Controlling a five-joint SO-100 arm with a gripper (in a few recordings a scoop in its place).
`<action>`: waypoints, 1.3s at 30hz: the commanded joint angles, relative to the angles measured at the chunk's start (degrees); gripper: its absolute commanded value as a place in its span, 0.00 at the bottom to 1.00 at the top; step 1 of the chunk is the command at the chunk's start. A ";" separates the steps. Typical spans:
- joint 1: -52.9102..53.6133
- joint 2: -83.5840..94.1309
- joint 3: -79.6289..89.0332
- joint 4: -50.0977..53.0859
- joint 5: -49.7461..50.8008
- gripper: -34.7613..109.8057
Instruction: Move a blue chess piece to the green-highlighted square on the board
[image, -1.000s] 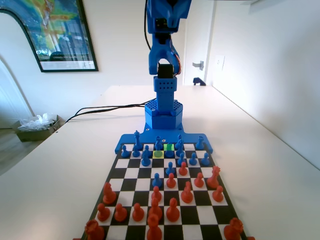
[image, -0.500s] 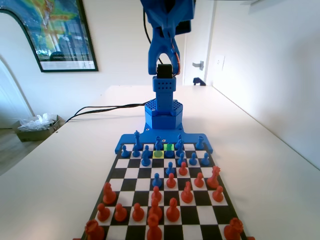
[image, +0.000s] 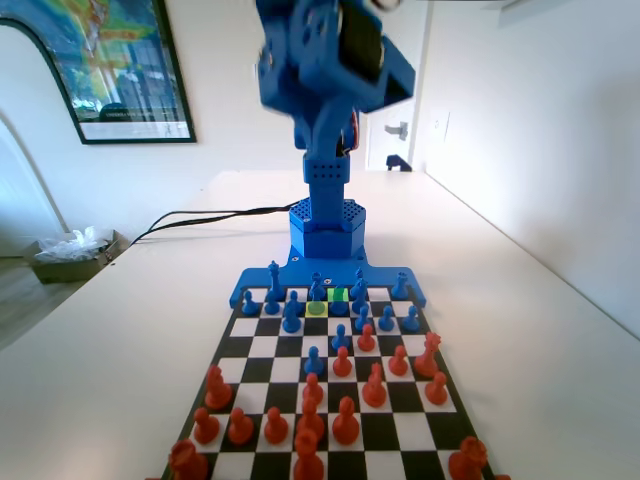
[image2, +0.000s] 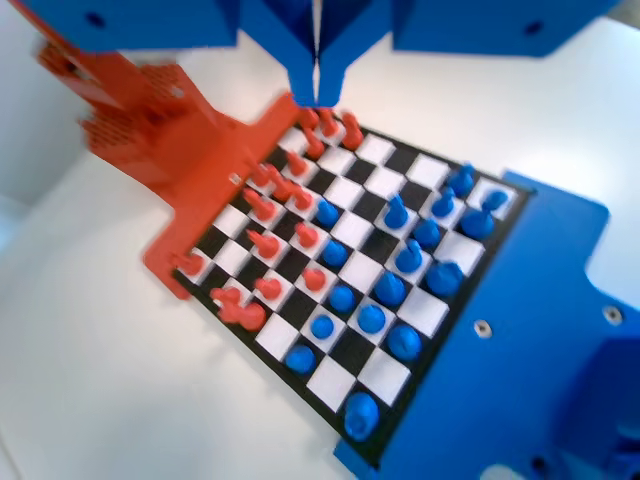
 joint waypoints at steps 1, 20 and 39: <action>1.41 1.05 3.96 -1.05 0.44 0.25; 6.77 -4.39 17.14 -13.97 2.55 0.29; 7.56 -14.06 18.37 -21.80 3.87 0.29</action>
